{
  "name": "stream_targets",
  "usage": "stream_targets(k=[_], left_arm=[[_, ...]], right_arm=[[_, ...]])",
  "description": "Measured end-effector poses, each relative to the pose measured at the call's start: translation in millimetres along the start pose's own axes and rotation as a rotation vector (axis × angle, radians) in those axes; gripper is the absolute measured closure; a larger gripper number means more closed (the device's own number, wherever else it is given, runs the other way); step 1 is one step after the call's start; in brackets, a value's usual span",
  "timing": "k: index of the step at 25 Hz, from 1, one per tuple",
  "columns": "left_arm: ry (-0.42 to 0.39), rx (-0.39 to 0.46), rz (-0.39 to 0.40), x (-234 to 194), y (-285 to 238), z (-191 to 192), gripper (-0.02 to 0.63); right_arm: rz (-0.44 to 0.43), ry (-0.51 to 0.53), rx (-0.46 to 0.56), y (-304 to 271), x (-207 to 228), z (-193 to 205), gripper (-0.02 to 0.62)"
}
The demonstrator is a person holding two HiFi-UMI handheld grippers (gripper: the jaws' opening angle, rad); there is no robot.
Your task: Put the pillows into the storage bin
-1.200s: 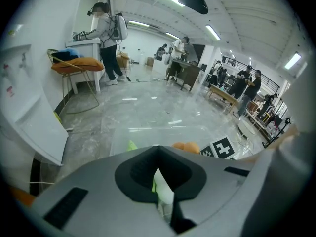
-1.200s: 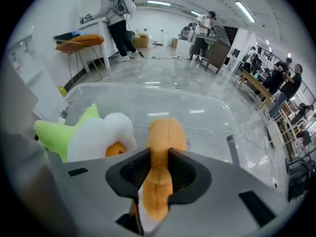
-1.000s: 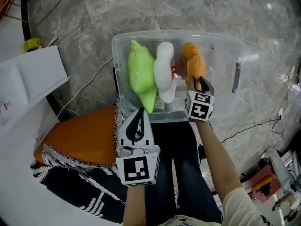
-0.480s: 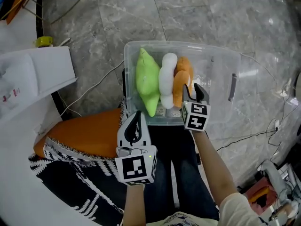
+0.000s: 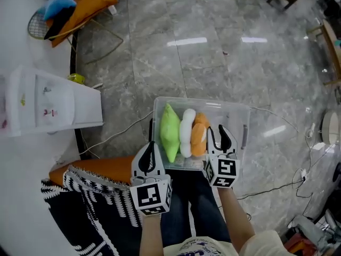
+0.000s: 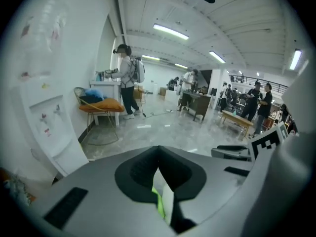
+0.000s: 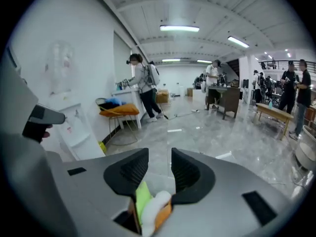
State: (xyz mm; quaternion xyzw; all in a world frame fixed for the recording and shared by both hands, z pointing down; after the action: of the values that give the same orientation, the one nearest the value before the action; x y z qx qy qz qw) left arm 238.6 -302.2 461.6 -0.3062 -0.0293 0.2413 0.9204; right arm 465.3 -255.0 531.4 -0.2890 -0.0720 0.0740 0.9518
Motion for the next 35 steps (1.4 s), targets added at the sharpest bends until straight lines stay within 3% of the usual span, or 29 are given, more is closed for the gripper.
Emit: stream_targets(k=[3,6,14,25,35], left_arm=[[-0.002,0.086,-0.008,2,33,-48,0.593],[0.001,0.152,-0.013,11,81,-94,0.594],[-0.047,0.366,-0.045,31,184,-195,0.594],[-0.086,0.55,-0.092,32,280,-267,0.593],[-0.128,0.599,-0.122,29,315,-280,0.592]], right_arm=[[-0.032,0.036,0.103,43,-17,-62,0.451],[-0.044,0.042,0.199,99,-28,-121,0.52],[-0.09,0.054,0.464,216,-41,-250,0.539],[-0.149,0.106,0.602,297,-68,-316,0.554],[-0.239,0.104,0.638,306,-98,-328,0.555]])
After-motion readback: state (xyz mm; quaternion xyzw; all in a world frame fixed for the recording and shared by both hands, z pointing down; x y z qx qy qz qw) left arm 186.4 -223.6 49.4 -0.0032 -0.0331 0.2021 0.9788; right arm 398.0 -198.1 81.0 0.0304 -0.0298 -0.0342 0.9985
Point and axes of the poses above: the fingertips, and each gripper's own axes: y backward along the fingers, x to its right, z out of its underside, the point moved 8 cm from there along y, backward along the fingers, and after that the axes turned 1 degree about -y, right-handed, at the moved point
